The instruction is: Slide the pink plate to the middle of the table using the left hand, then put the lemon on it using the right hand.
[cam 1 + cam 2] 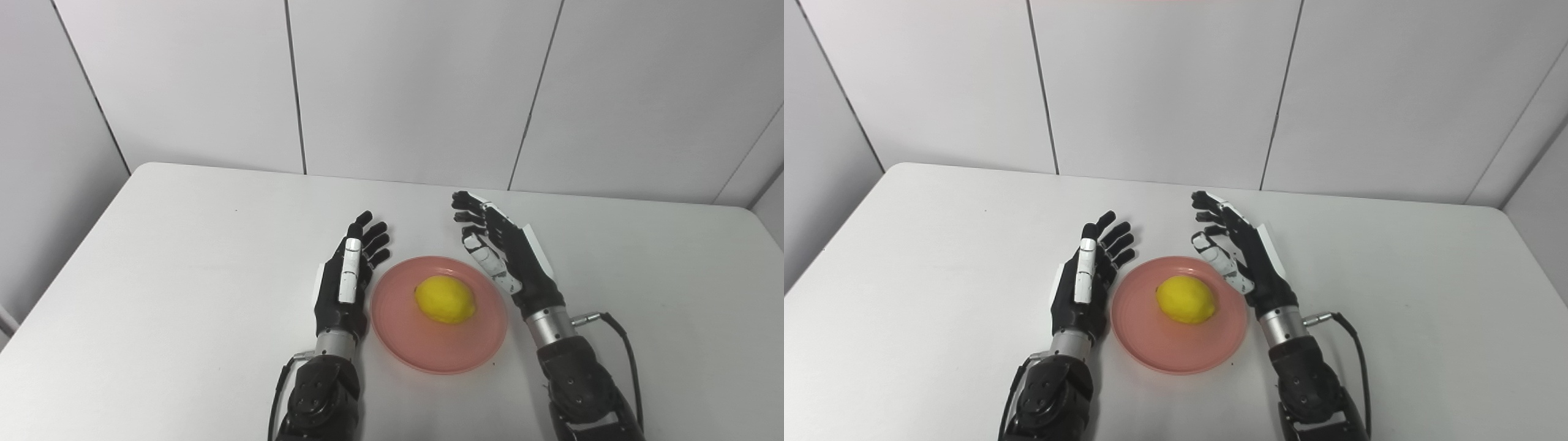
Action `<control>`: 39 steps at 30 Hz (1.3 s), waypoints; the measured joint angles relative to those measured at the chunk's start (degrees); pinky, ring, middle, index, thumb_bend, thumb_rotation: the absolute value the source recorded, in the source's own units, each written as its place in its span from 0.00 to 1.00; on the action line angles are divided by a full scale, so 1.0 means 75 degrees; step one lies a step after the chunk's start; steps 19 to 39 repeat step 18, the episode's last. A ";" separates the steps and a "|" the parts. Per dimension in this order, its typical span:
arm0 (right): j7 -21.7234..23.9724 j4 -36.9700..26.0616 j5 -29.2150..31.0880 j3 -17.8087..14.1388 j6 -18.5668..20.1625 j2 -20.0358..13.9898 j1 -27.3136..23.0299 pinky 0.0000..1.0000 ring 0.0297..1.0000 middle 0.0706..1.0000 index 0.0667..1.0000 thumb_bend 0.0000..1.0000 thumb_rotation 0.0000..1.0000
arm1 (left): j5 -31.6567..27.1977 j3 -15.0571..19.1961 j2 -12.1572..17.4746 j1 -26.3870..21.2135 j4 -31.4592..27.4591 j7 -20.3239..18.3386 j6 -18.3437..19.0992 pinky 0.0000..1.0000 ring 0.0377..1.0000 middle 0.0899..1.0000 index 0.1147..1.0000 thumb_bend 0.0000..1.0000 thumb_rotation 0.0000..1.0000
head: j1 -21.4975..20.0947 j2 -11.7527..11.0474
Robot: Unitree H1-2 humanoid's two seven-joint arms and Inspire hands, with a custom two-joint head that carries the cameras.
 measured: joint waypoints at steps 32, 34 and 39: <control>-0.0005 0.0512 0.1972 -0.1085 0.0119 0.0607 0.0192 0.90 0.88 0.88 0.89 0.80 0.92 | 0.1081 0.0149 0.0039 -0.0266 0.0548 0.0004 -0.0538 0.98 0.91 0.90 0.90 0.79 0.94 | -0.0176 0.0023; -0.0005 0.0512 0.1972 -0.1085 0.0119 0.0607 0.0192 0.90 0.88 0.88 0.89 0.80 0.92 | 0.1081 0.0149 0.0039 -0.0266 0.0548 0.0004 -0.0538 0.98 0.91 0.90 0.90 0.79 0.94 | -0.0176 0.0023; -0.0005 0.0512 0.1972 -0.1085 0.0119 0.0607 0.0192 0.90 0.88 0.88 0.89 0.80 0.92 | 0.1081 0.0149 0.0039 -0.0266 0.0548 0.0004 -0.0538 0.98 0.91 0.90 0.90 0.79 0.94 | -0.0176 0.0023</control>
